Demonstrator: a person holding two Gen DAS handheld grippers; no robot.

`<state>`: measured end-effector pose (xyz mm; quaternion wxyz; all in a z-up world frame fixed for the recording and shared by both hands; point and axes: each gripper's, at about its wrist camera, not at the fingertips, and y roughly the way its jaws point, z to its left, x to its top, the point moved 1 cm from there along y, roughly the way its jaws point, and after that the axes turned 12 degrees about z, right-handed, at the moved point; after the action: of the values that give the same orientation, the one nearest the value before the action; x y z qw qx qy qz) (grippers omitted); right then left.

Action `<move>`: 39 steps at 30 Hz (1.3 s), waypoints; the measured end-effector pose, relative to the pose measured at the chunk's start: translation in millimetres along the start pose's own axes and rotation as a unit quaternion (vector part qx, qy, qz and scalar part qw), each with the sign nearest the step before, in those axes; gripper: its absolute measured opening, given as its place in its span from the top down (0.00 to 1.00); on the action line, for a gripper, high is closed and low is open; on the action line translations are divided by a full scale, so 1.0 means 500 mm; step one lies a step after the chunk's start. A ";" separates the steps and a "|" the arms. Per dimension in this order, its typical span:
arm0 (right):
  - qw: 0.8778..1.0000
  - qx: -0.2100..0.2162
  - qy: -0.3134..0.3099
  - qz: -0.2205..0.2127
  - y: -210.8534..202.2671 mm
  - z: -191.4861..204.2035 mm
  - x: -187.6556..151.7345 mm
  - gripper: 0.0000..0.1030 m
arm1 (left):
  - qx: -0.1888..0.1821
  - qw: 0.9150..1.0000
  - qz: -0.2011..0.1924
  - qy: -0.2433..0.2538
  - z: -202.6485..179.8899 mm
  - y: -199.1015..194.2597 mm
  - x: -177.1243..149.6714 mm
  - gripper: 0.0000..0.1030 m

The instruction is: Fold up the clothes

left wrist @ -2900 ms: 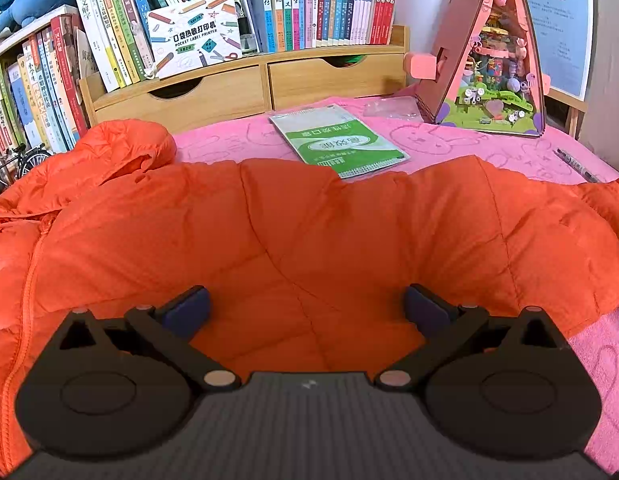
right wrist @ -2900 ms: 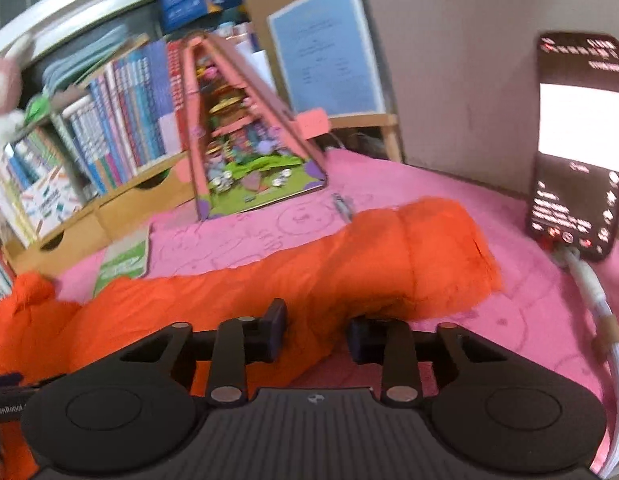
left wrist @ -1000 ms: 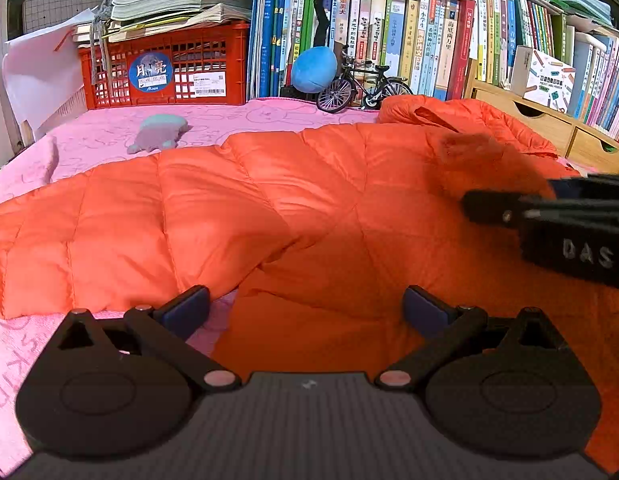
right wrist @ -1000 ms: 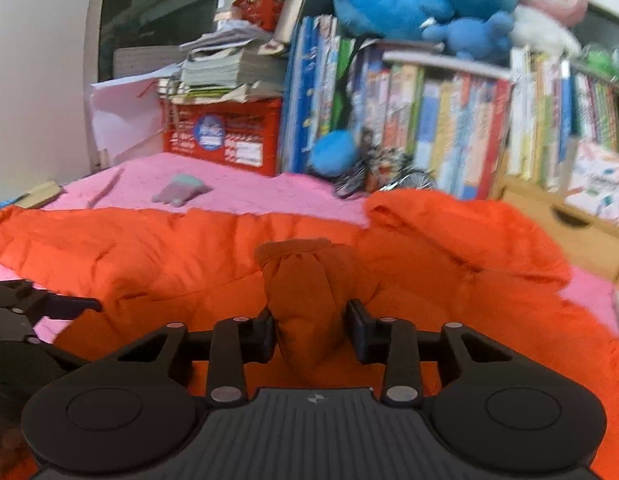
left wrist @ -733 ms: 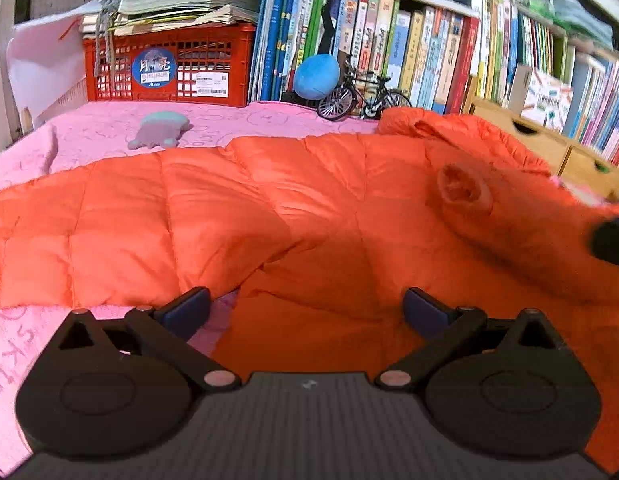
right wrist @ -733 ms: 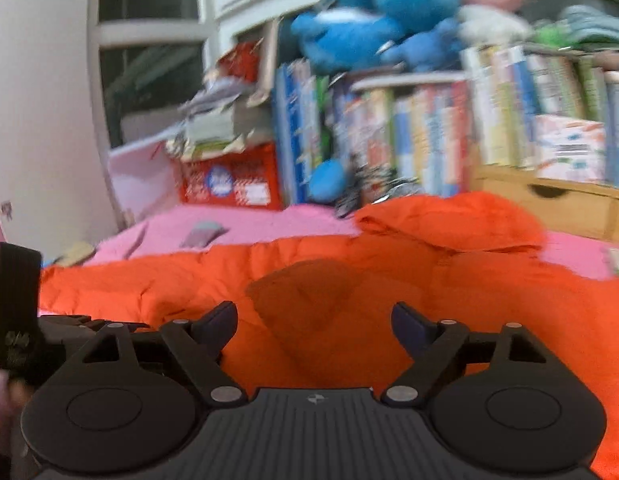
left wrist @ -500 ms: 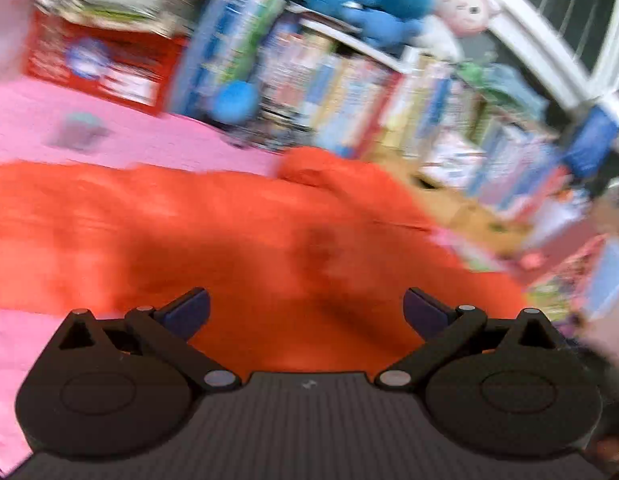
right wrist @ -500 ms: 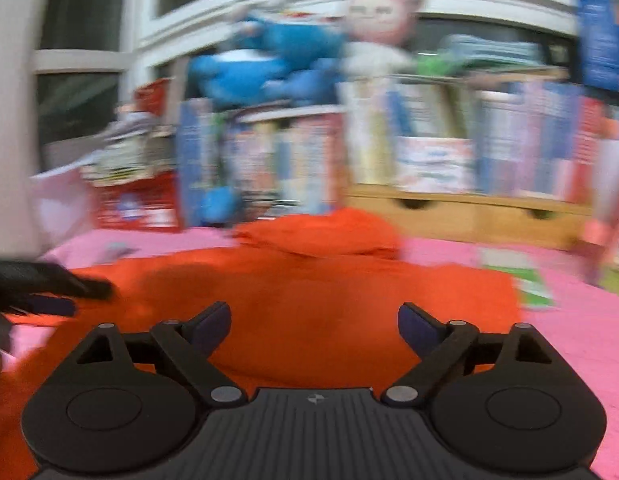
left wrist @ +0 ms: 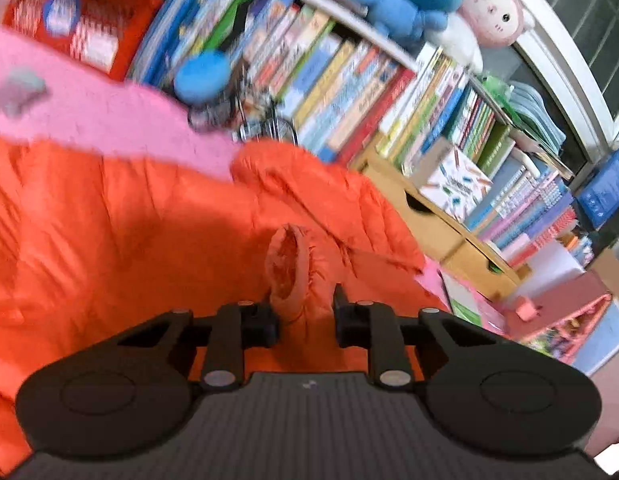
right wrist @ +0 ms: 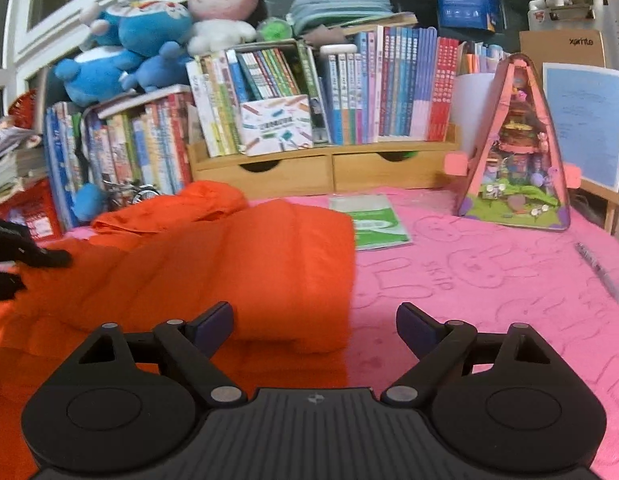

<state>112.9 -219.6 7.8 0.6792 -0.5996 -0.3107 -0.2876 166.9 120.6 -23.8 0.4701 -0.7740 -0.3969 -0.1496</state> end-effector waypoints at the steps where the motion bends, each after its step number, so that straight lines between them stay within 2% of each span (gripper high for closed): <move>1: 1.000 -0.003 -0.005 0.004 0.009 -0.002 0.005 0.18 | 0.002 1.000 -0.003 0.001 0.002 -0.002 0.003 0.79; 3: 1.000 -0.001 -0.016 0.013 0.028 0.002 0.017 0.22 | 0.006 1.000 -0.008 -0.001 0.008 -0.006 0.004 0.79; 6: 0.999 0.004 -0.032 0.023 0.056 0.014 0.033 0.22 | 0.018 1.000 -0.018 0.003 0.018 -0.013 0.001 0.79; 15: 0.997 -0.006 -0.075 0.024 0.126 0.061 0.089 0.22 | 0.091 0.993 -0.038 0.059 0.037 -0.019 -0.003 0.77; 19: 0.993 -0.025 -0.108 0.035 0.160 0.087 0.090 0.20 | 0.120 0.988 -0.038 0.084 0.043 -0.008 -0.006 0.70; 21: 0.989 -0.044 -0.141 0.020 0.160 0.106 0.085 0.18 | 0.130 0.987 -0.032 0.089 0.046 0.000 -0.011 0.66; 25: 0.966 -0.076 -0.242 -0.052 0.132 0.164 0.068 0.12 | 0.139 0.986 -0.015 0.086 0.053 0.015 -0.014 0.63; 27: 0.946 -0.069 -0.300 -0.103 0.110 0.209 0.058 0.06 | 0.141 0.986 -0.008 0.083 0.057 0.020 -0.015 0.63; 29: 0.926 -0.050 -0.351 -0.134 0.098 0.269 0.047 0.01 | 0.137 0.988 -0.006 0.078 0.062 0.020 -0.014 0.63; 31: 0.902 -0.031 -0.399 -0.160 0.089 0.331 0.036 0.00 | 0.129 0.989 -0.003 0.068 0.069 0.019 -0.012 0.63; 33: 0.881 -0.007 -0.444 -0.162 0.098 0.391 0.022 0.00 | 0.126 0.990 -0.002 0.061 0.072 0.019 -0.010 0.63; 35: 0.867 0.012 -0.474 -0.150 0.117 0.436 0.011 0.00 | 0.128 0.990 -0.002 0.057 0.073 0.019 -0.009 0.64; 36: 0.864 0.015 -0.482 -0.144 0.126 0.449 0.008 0.00 | 0.134 0.989 -0.002 0.058 0.071 0.020 -0.010 0.65; 39: 0.868 0.008 -0.482 -0.122 0.154 0.450 0.009 0.00 | 0.152 0.986 0.000 0.067 0.062 0.023 -0.012 0.65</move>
<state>157.4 12.8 -17.8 0.4091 -0.6159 -0.6721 -0.0406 167.6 141.4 -50.4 0.6077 -0.6817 -0.3828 -0.1394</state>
